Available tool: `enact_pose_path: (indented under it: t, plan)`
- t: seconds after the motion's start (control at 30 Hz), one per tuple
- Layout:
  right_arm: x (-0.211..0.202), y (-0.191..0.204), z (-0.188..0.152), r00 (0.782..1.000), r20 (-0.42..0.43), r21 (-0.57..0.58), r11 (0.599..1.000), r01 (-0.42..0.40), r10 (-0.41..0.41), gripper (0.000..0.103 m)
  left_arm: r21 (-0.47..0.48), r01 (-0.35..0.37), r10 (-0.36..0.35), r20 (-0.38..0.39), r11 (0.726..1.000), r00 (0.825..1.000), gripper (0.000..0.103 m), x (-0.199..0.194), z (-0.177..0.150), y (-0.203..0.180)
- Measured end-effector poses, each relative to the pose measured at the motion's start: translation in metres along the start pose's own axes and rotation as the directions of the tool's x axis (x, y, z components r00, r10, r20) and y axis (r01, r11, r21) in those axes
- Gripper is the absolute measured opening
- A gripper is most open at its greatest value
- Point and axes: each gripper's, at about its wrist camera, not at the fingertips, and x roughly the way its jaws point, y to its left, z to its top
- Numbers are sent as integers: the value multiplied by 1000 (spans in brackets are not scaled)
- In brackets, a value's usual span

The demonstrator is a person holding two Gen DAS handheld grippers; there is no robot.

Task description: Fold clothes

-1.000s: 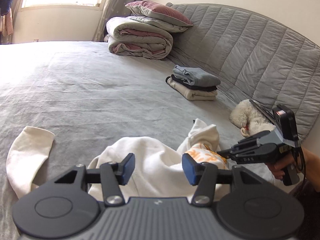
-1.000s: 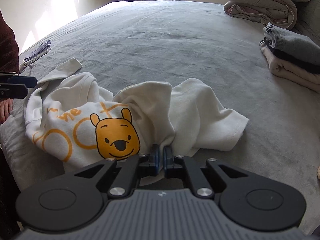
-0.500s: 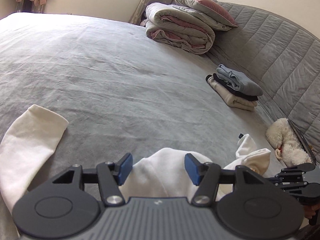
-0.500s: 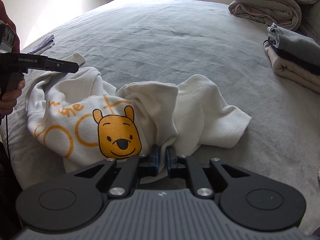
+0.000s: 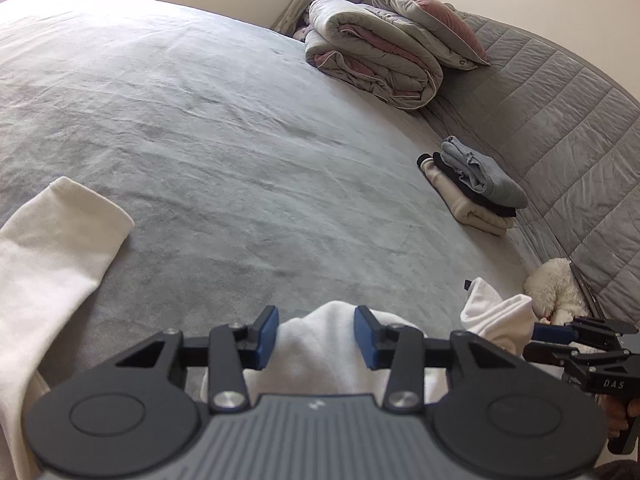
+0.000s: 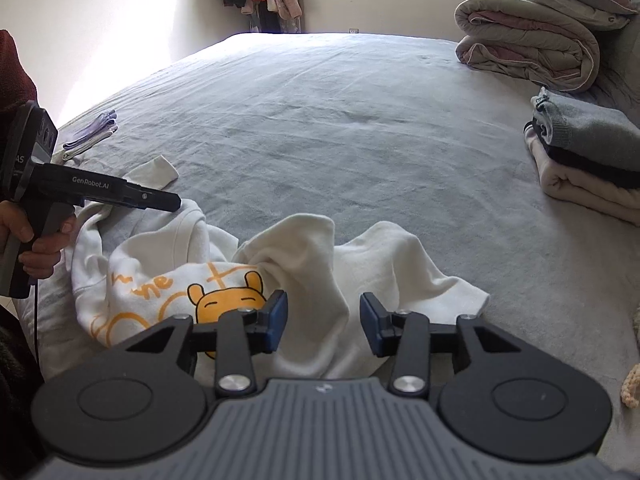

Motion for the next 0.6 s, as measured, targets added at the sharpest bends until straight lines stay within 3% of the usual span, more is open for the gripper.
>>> enact_pose_path:
  t: [0.17, 0.33, 0.53, 0.6]
  plan:
    - [9, 9, 23, 998, 56, -31, 999, -30, 31, 45, 15, 9, -9, -11, 1000, 1000, 26, -2, 0, -1]
    - [25, 26, 35, 997, 55, -151, 987, -50, 58, 45, 41, -6, 6, -9, 999, 1000, 12, -4, -2, -6]
    - [48, 39, 29, 999, -31, -320, 947, -25, 16, 42, 68, -17, 17, 7, 998, 1000, 11, -15, -5, -13]
    - [53, 41, 25, 998, -62, -354, 935, -15, -8, 32, 72, -29, 28, 10, 997, 1000, 10, -19, -6, -14]
